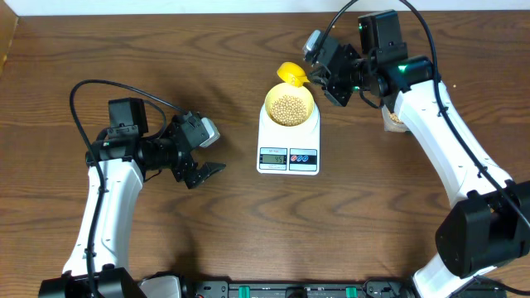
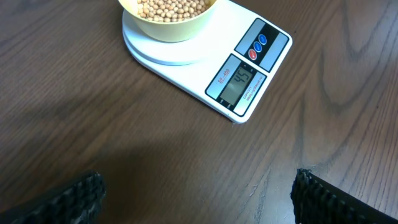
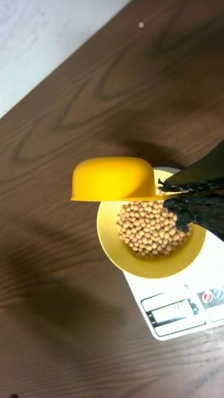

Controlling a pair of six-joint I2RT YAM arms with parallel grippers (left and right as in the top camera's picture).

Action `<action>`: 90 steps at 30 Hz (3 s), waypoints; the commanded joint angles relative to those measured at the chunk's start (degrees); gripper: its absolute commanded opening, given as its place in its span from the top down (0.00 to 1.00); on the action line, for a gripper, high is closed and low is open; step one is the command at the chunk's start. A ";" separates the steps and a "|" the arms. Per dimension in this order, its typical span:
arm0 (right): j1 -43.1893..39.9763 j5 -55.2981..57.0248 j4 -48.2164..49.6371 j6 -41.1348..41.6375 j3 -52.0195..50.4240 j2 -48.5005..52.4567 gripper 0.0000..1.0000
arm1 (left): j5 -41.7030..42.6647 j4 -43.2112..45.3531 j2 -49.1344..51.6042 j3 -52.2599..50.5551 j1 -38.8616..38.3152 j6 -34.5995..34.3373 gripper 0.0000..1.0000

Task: Scoop item into bowl and weigh 50g on scale
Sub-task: 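Move empty yellow scoop with right gripper back to the soybean tub, then dip scoop into the soybeans with right gripper and scoop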

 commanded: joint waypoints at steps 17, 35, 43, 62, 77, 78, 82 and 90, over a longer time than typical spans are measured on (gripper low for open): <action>0.20 -0.59 2.49 -6.51 0.85 -1.33 0.99 | 0.31 -0.17 0.35 -0.59 0.20 -0.09 0.02; -17.73 3.04 -1.03 35.85 1.25 -5.99 0.99 | 0.31 -0.17 0.35 -0.59 0.20 -0.09 0.02; -23.10 8.13 -13.16 35.85 3.78 -7.41 0.99 | 0.31 -0.17 0.35 -0.59 0.20 -0.09 0.03; -24.00 19.12 -23.76 35.52 3.58 -1.88 0.99 | 0.31 -0.17 0.35 -0.59 0.20 -0.09 0.02; -23.23 19.34 -23.91 35.36 3.39 4.17 0.99 | 0.31 -0.17 0.35 -0.59 0.20 -0.09 0.02; -23.15 18.88 -23.89 35.34 3.37 4.22 0.99 | 0.31 -0.17 0.35 -0.59 0.20 -0.09 0.02; -23.04 14.86 -23.91 35.34 3.32 5.25 0.99 | 0.31 -0.17 0.35 -0.59 0.20 -0.09 0.03; -22.45 12.59 -23.71 35.36 3.23 7.54 0.99 | 0.31 -0.17 0.35 -0.59 0.20 -0.09 0.03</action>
